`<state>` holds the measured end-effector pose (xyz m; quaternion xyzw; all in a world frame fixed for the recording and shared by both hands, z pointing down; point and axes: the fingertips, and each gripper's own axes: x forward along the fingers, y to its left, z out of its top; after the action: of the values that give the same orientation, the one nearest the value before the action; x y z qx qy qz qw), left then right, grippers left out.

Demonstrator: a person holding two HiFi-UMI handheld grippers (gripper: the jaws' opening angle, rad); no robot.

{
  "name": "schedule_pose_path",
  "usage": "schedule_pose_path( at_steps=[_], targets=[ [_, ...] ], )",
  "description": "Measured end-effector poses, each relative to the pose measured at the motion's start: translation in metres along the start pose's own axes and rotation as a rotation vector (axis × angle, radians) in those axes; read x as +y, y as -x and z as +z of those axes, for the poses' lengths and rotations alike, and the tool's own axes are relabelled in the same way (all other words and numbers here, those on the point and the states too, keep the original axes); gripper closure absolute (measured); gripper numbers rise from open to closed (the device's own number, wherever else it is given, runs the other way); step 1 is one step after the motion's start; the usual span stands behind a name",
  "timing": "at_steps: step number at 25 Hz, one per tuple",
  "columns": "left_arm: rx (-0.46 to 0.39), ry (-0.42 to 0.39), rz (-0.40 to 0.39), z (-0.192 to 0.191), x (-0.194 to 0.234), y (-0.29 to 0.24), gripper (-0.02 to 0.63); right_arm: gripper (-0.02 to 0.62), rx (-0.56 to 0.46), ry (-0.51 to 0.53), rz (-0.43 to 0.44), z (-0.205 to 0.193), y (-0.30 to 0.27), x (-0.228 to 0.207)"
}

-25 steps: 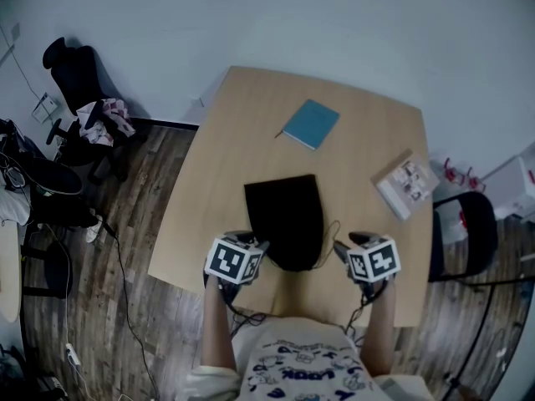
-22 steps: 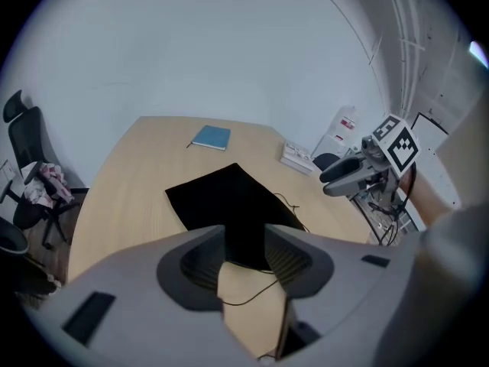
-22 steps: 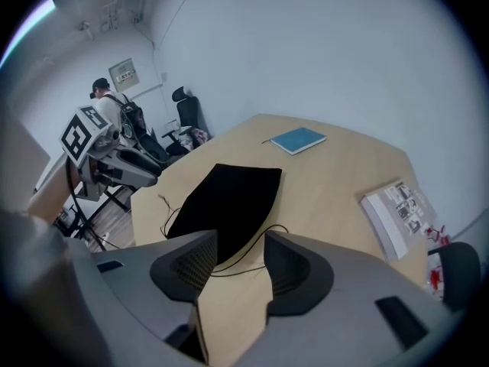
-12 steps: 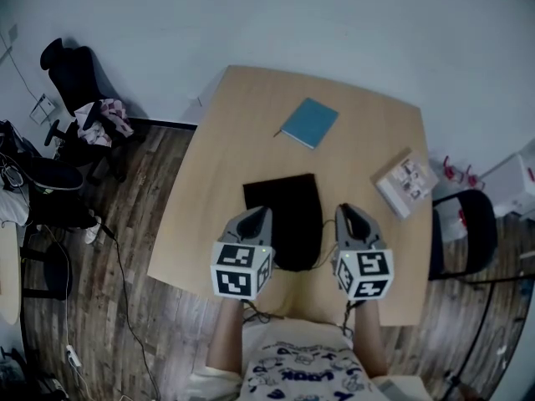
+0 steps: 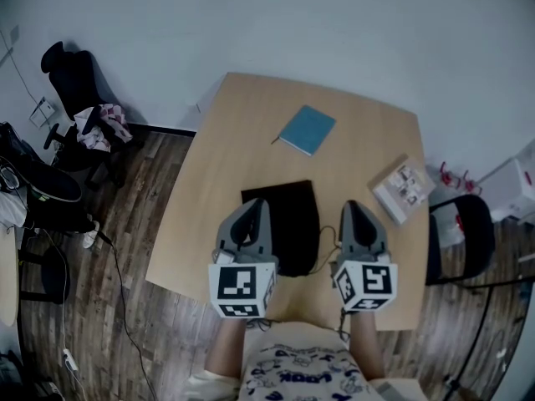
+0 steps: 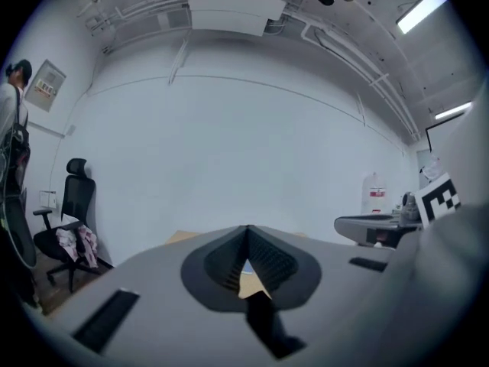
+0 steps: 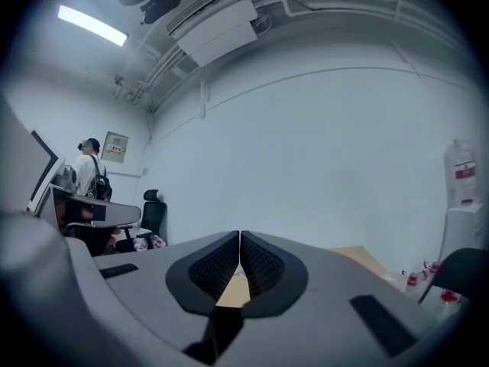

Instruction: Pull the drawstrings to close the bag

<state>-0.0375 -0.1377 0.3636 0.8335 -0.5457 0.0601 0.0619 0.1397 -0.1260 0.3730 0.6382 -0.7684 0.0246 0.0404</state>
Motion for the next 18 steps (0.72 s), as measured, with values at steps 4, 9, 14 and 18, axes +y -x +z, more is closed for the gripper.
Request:
schedule_pose_path(
  at_steps=[4,9,14,18],
  targets=[
    [-0.054,-0.026,0.054,0.0090,0.0039,0.0062,0.604,0.588,-0.006,0.001,-0.017,0.0022,0.0031,-0.0030],
    [-0.059,-0.006,0.057,0.0101,0.0023,0.0055,0.604,0.591,-0.019,0.013,-0.024,0.0060,0.0035,-0.0051],
    [-0.036,-0.015,0.054,0.0030,0.0048,0.0037,0.604,0.594,-0.026,0.017,-0.036,0.0072,0.0036,-0.0071],
    [-0.036,-0.008,0.062,0.0036,0.0072,0.0032,0.604,0.594,-0.027,0.012,-0.043,0.0073,0.0029,-0.0091]
  ],
)
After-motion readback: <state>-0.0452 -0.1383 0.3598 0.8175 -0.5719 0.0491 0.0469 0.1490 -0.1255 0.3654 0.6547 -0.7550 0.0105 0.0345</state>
